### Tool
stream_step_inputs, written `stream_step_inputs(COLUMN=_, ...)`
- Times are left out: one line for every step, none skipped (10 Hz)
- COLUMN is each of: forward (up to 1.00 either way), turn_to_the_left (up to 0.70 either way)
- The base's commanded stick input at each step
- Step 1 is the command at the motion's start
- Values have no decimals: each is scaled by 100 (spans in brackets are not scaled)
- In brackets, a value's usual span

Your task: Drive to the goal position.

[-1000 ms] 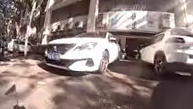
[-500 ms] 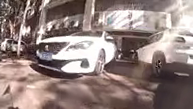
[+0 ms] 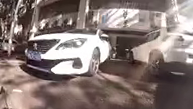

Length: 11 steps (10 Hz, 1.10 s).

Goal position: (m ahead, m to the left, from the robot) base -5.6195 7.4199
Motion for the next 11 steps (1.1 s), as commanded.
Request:
stream_step_inputs(forward=45, turn_to_the_left=-27)
stream_step_inputs(forward=45, turn_to_the_left=-27)
stream_step_inputs(forward=45, turn_to_the_left=-27)
stream_step_inputs(forward=45, turn_to_the_left=-22)
stream_step_inputs(forward=45, turn_to_the_left=0)
stream_step_inputs(forward=45, turn_to_the_left=0)
stream_step_inputs(forward=45, turn_to_the_left=0)
stream_step_inputs(forward=45, turn_to_the_left=0)
stream_step_inputs(forward=45, turn_to_the_left=-7)
stream_step_inputs(forward=45, turn_to_the_left=-17)
stream_step_inputs(forward=45, turn_to_the_left=-27)
